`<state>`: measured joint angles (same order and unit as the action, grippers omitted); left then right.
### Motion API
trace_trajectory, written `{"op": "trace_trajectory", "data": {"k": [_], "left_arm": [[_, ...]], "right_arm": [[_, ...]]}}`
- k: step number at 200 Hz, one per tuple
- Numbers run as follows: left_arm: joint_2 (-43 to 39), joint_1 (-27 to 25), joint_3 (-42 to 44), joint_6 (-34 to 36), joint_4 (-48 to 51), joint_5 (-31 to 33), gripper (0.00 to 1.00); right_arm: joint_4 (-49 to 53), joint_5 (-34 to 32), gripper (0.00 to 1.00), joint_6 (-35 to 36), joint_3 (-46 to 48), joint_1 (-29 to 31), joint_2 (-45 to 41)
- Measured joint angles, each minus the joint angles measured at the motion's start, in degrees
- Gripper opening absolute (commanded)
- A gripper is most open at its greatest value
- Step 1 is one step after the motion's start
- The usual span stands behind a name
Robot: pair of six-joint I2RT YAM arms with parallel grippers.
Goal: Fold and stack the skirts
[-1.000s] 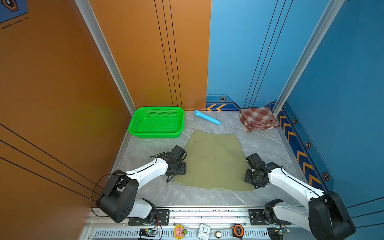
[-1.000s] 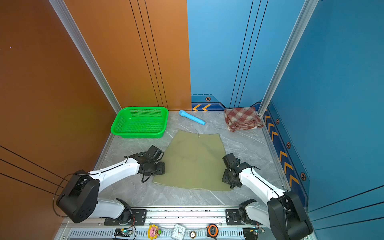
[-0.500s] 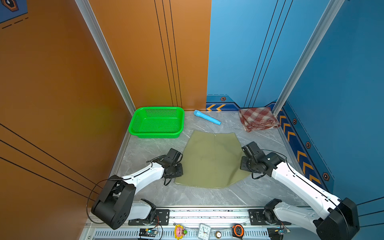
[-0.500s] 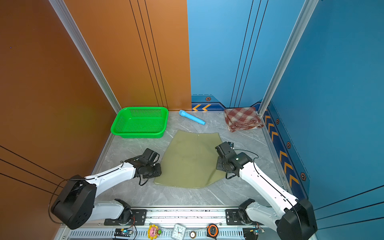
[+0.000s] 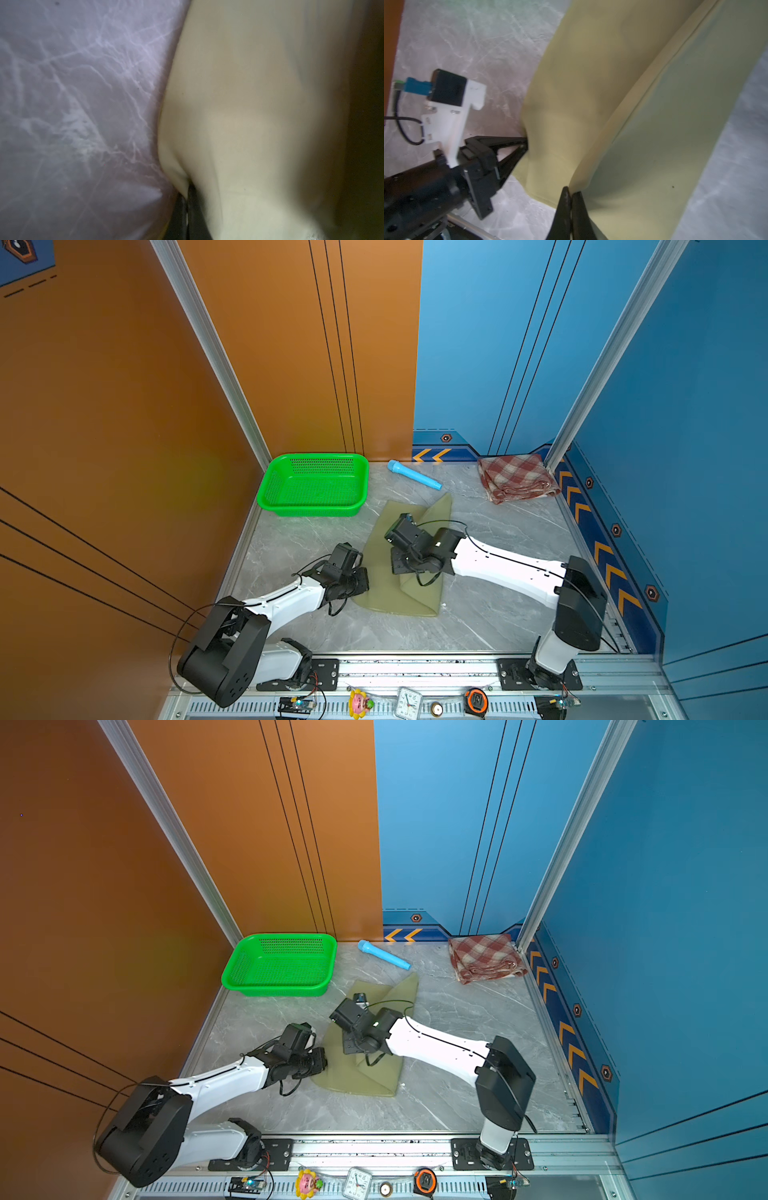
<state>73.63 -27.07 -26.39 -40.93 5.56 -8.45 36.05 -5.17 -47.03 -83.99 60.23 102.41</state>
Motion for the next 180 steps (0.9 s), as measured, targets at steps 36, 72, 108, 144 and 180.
{"op": "trace_trajectory", "data": {"k": [36, 72, 108, 144, 180], "left_arm": [[-1.38, -0.04, 1.29, -0.17, -0.66, 0.0, 0.0], [-2.01, -1.46, 1.64, -0.37, -0.44, 0.2, 0.0], [-1.01, -7.61, 0.5, -0.98, 0.24, 1.99, 0.0], [8.26, -19.26, -8.57, -1.7, 1.55, 4.33, 0.4], [23.37, -30.16, -25.38, 0.72, 1.03, 2.89, 0.73]], "right_arm": [[-4.37, 2.56, 0.76, -2.4, 0.42, 1.11, 0.72], [-5.64, -0.07, 0.86, -5.14, 11.39, -8.11, -12.15], [-5.16, -2.47, 0.87, -5.92, 20.44, -21.84, -26.84], [-1.16, -2.19, 0.91, -3.76, 22.34, -34.23, -35.5], [3.04, -0.76, 0.93, 0.31, 22.34, -39.98, -38.58]]}}
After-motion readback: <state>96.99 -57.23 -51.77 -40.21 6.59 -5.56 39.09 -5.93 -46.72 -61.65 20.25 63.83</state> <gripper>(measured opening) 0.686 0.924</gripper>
